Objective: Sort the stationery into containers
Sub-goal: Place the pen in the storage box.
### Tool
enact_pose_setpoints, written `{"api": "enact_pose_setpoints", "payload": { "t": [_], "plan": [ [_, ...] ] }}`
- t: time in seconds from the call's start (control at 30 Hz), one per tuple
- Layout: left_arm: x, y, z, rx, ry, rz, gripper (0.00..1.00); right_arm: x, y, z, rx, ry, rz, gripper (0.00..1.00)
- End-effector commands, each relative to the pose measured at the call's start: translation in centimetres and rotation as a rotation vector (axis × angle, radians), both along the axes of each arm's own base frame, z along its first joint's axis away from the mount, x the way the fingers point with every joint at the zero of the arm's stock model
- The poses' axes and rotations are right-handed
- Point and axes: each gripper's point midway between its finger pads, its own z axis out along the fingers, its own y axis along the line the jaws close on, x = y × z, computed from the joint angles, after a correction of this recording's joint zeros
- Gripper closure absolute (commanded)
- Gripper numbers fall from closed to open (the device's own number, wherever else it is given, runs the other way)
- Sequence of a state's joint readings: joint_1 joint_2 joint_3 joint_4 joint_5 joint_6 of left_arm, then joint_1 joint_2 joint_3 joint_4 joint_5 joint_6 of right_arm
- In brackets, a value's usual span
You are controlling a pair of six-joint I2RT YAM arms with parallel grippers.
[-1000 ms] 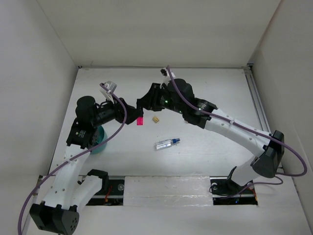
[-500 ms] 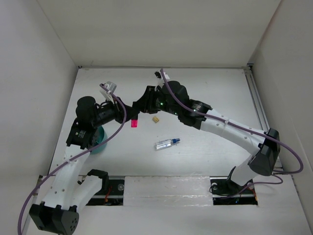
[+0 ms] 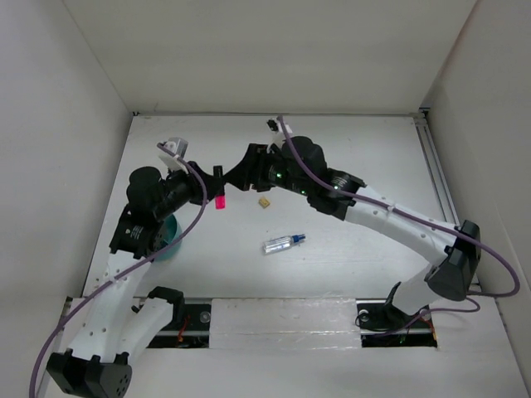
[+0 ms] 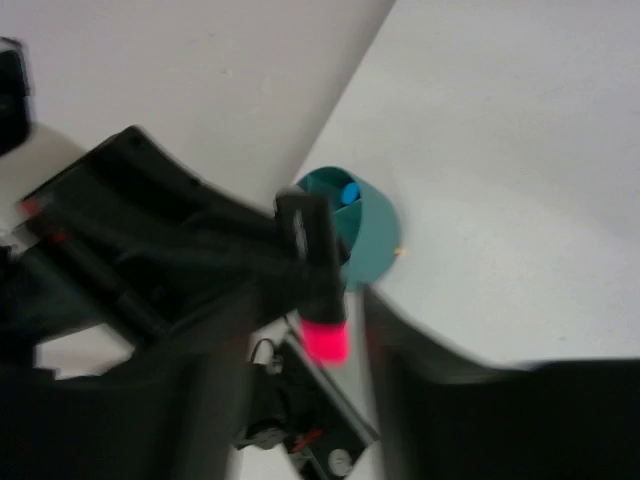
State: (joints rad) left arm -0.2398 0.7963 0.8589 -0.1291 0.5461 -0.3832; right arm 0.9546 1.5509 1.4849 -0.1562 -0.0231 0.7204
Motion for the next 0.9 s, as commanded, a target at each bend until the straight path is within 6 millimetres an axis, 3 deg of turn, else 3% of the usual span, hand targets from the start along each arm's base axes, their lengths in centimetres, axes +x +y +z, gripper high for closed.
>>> {"api": "enact_pose_setpoints", "payload": {
  "t": [0.0, 0.03, 0.07, 0.13, 0.17, 0.27, 0.3, 0.47, 0.67, 0.87],
  "plan": [
    [3.6, 5.6, -0.2, 0.094, -0.008, 0.353, 1.0, -0.1, -4.2, 6.0, 0.11, -0.112, -0.047, 0.2],
    [4.0, 6.3, -0.2, 0.099, 0.004, 0.401, 1.0, -0.3, -5.8, 7.2, 0.12, -0.139, -0.075, 0.17],
    [4.4, 8.0, -0.1, 0.118, 0.013, 0.5, 1.0, 0.6, -7.2, 6.1, 0.089, -0.134, -0.122, 0.0],
    [4.9, 9.6, -0.1, 0.128, 0.039, 0.607, 1.0, 0.3, -9.4, 6.5, 0.078, -0.145, -0.16, 0.0],
    [5.2, 11.7, -0.4, 0.147, 0.057, 0.73, 1.0, 0.3, -10.0, 6.3, 0.07, -0.156, -0.18, 0.0],
    [5.0, 14.8, -0.6, 0.125, 0.123, 0.934, 1.0, 0.0, -11.9, 5.0, 0.037, -0.162, -0.211, 0.0],
    [4.7, 16.8, -1.1, 0.148, 0.15, 1.043, 1.0, 0.1, -12.3, 3.9, 0.021, -0.151, -0.219, 0.0],
    [4.8, 20.3, -2.5, 0.132, 0.232, 1.289, 1.0, -0.5, -12.4, 2.2, -0.002, -0.141, -0.184, 0.0],
    [6.1, 22.9, -5.5, 0.258, 0.278, 1.483, 1.0, -1.9, -10.3, -0.2, -0.01, -0.099, -0.042, 0.0],
    [5.4, 25.2, -5.7, 0.339, 0.257, 1.649, 1.0, -2.7, -8.8, -2.2, -0.033, -0.072, 0.04, 0.0]
  ]
}}
